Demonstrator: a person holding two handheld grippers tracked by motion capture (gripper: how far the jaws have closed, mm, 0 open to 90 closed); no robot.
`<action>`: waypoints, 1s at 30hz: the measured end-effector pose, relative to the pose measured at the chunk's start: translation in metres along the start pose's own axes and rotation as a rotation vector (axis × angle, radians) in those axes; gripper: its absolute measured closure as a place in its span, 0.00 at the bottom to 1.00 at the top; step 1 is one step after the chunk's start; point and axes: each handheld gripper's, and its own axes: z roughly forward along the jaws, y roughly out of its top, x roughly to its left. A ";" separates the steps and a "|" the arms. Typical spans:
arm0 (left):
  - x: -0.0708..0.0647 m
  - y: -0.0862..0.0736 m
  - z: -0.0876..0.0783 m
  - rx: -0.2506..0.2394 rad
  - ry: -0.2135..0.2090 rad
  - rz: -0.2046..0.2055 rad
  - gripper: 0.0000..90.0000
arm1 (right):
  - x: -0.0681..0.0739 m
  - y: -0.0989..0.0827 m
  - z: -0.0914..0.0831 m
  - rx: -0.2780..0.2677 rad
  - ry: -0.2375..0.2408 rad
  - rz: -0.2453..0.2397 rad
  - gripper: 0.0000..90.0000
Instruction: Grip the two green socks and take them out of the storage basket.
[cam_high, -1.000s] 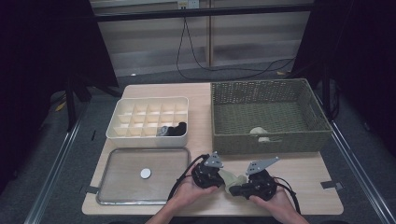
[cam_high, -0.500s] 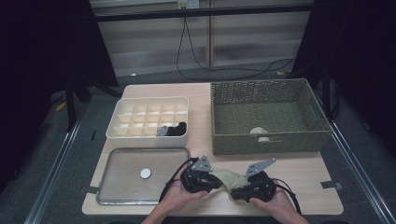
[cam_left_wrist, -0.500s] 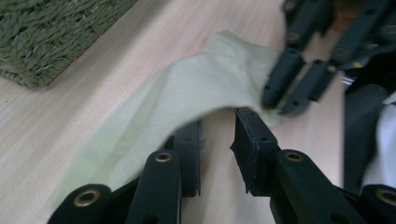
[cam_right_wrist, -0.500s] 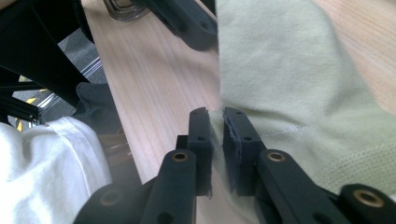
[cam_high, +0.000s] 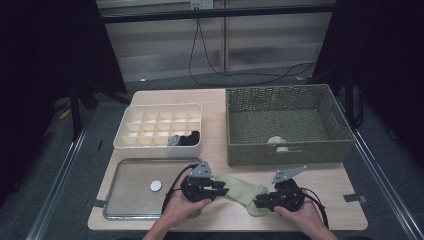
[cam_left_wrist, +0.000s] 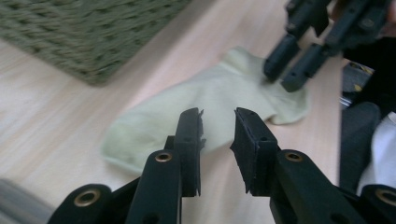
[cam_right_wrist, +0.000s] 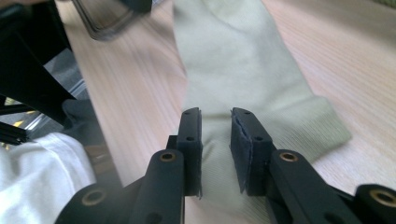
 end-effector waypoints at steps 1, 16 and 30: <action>0.004 0.000 0.001 0.006 0.020 -0.019 0.79 | 0.000 0.000 0.000 0.007 -0.004 0.005 0.82; 0.019 -0.004 0.021 0.114 0.062 0.016 0.66 | -0.012 -0.002 -0.001 0.009 -0.035 0.025 0.79; -0.008 -0.015 0.014 0.153 0.043 0.054 0.66 | -0.024 -0.004 -0.008 -0.034 -0.108 0.024 0.67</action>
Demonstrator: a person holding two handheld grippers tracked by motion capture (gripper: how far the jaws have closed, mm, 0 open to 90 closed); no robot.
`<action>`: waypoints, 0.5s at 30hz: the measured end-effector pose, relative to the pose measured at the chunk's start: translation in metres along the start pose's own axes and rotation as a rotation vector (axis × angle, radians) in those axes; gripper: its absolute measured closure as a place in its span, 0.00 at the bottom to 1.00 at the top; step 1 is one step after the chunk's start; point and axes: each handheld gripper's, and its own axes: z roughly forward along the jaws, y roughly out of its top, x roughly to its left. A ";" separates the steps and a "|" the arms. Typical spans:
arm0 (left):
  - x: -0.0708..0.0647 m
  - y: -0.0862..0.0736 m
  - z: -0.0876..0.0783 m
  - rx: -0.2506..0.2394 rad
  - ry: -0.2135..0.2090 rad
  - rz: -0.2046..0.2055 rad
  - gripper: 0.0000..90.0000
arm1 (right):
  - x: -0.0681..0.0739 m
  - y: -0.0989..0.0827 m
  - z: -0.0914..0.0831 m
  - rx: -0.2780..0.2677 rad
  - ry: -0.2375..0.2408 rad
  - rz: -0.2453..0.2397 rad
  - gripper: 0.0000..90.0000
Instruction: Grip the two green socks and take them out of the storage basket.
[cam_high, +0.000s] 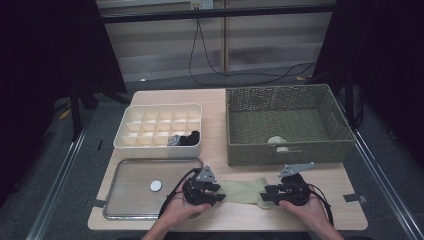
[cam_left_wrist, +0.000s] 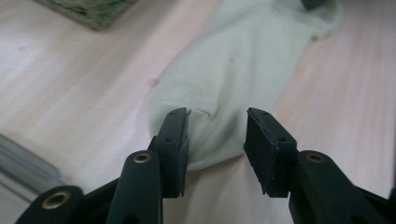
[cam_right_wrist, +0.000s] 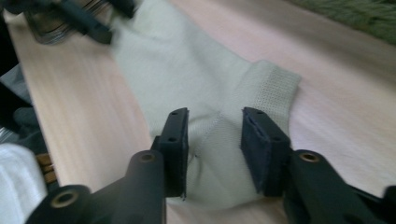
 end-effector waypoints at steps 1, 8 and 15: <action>-0.002 -0.002 0.000 -0.009 -0.005 -0.003 0.66 | -0.001 -0.001 -0.001 -0.002 -0.001 0.000 0.67; 0.000 -0.006 -0.005 -0.004 -0.050 -0.010 0.66 | 0.000 -0.007 -0.004 -0.031 -0.022 -0.014 0.64; -0.001 -0.004 -0.003 -0.004 -0.066 -0.020 0.66 | 0.001 -0.004 -0.004 -0.018 -0.014 0.016 0.51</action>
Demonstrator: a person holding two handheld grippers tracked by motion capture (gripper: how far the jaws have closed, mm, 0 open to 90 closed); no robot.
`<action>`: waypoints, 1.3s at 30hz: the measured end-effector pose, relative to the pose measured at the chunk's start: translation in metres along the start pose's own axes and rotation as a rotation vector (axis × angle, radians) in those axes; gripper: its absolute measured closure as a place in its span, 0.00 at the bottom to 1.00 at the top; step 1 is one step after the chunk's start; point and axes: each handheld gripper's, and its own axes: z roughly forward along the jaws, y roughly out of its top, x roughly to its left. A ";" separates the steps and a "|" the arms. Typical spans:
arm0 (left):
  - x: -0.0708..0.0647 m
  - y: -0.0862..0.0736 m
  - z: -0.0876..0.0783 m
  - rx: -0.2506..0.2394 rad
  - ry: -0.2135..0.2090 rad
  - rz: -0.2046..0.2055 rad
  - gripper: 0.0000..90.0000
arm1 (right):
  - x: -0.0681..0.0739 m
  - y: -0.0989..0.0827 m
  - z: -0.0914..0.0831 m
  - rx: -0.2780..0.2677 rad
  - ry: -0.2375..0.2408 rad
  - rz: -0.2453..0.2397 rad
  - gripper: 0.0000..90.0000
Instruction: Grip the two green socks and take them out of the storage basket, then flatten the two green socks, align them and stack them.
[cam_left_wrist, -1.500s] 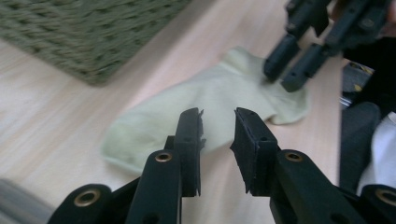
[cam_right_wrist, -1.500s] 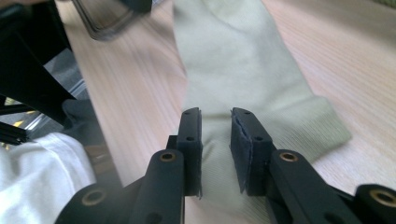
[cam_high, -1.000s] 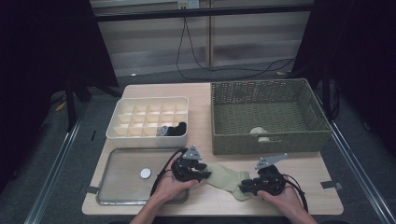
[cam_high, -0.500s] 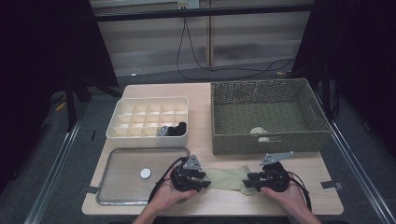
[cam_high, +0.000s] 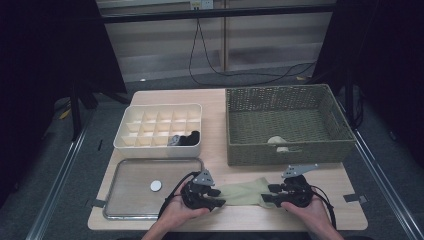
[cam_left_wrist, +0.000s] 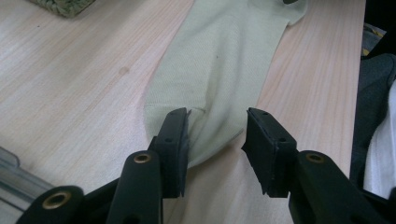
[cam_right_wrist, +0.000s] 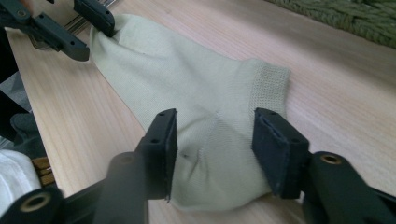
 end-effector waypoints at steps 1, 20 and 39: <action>0.000 0.000 0.000 0.007 -0.005 -0.001 0.66 | 0.000 0.001 0.000 0.006 0.009 0.002 0.48; 0.011 -0.002 -0.018 -0.131 0.075 -0.079 0.29 | -0.004 0.015 -0.009 -0.120 0.006 0.028 0.38; 0.021 -0.010 -0.033 -0.119 0.107 -0.105 0.27 | 0.002 0.048 -0.021 -0.198 0.041 0.011 0.38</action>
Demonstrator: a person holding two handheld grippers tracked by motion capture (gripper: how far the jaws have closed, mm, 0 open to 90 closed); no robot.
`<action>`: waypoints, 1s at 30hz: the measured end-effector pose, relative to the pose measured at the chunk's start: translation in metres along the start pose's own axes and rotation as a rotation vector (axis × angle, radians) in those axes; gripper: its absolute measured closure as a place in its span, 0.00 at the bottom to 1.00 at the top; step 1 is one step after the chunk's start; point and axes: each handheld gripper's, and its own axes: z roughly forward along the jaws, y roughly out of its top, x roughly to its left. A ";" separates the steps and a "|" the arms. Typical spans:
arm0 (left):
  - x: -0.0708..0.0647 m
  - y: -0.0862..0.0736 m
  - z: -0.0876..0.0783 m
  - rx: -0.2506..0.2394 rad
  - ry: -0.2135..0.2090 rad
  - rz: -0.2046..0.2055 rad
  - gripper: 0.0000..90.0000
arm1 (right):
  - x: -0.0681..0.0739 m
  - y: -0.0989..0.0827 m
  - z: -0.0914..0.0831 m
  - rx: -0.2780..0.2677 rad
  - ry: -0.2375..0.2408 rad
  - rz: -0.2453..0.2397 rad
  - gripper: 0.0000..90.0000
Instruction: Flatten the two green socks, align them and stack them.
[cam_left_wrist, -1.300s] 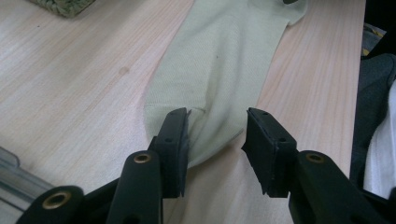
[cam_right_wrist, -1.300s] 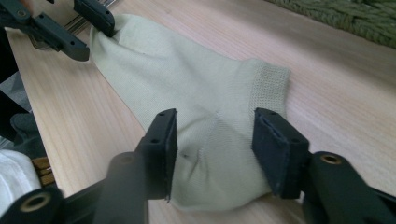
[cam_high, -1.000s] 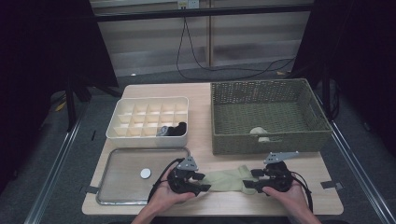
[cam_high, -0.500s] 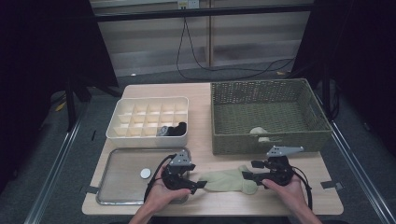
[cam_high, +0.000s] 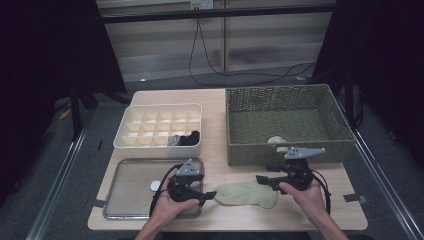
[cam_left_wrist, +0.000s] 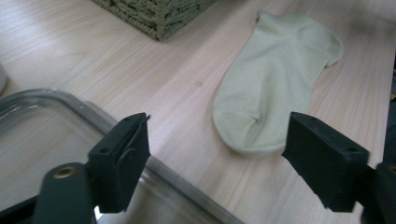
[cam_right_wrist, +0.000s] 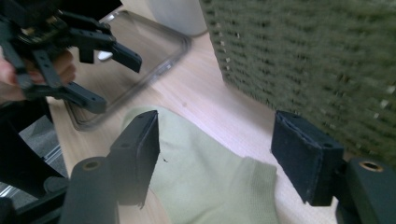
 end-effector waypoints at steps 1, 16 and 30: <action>0.000 0.000 -0.001 -0.004 -0.010 0.002 0.30 | 0.000 0.002 -0.002 -0.007 -0.003 0.000 0.38; -0.003 -0.005 -0.017 -0.110 0.011 0.045 0.49 | -0.003 0.050 -0.039 -0.059 0.003 -0.036 0.40; 0.000 -0.014 -0.029 -0.096 0.028 0.013 0.46 | -0.043 0.084 -0.044 -0.021 -0.068 0.009 0.42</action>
